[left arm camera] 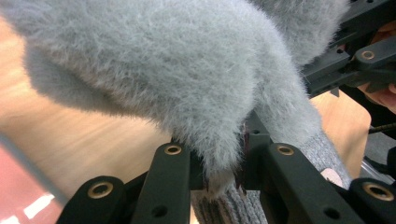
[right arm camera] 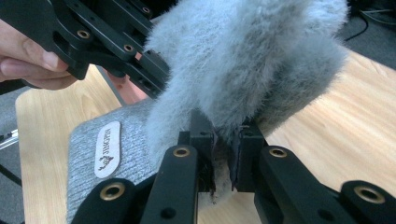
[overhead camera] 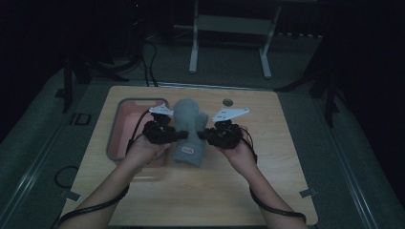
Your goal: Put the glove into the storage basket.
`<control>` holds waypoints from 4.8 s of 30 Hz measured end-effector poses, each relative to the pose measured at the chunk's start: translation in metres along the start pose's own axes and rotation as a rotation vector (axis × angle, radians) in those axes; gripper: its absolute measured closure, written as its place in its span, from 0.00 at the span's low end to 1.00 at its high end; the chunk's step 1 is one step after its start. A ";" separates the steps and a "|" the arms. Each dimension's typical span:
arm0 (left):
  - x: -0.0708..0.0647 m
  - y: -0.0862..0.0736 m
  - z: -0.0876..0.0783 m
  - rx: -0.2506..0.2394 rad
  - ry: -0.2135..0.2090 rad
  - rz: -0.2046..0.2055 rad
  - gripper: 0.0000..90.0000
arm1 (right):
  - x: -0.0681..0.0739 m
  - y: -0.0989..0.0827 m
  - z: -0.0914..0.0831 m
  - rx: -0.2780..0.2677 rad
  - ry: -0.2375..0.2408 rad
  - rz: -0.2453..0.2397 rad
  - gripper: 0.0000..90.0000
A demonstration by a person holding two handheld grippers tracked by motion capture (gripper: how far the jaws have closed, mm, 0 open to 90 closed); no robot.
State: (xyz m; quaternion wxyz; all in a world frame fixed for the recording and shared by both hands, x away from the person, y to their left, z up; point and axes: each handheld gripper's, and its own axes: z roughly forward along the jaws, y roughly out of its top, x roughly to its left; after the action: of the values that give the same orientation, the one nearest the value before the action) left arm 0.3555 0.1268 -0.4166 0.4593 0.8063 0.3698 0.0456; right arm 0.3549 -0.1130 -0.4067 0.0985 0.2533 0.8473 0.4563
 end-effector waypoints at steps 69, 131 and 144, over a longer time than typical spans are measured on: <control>0.139 -0.062 -0.007 0.274 0.445 -0.282 0.41 | -0.007 0.060 0.174 0.193 0.084 0.021 0.46; -0.040 -0.129 0.024 -0.017 -0.022 0.149 0.20 | -0.027 -0.080 0.079 0.152 0.163 -0.106 0.18; -0.039 -0.143 0.042 -0.008 -0.063 0.129 0.20 | -0.029 -0.119 0.081 0.175 0.145 -0.141 0.17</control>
State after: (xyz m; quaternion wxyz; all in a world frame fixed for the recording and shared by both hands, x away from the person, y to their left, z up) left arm 0.2657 0.1157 -0.5415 0.4700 0.8277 0.3023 0.0512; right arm 0.3710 -0.1236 -0.5526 0.0464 0.1669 0.9045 0.3897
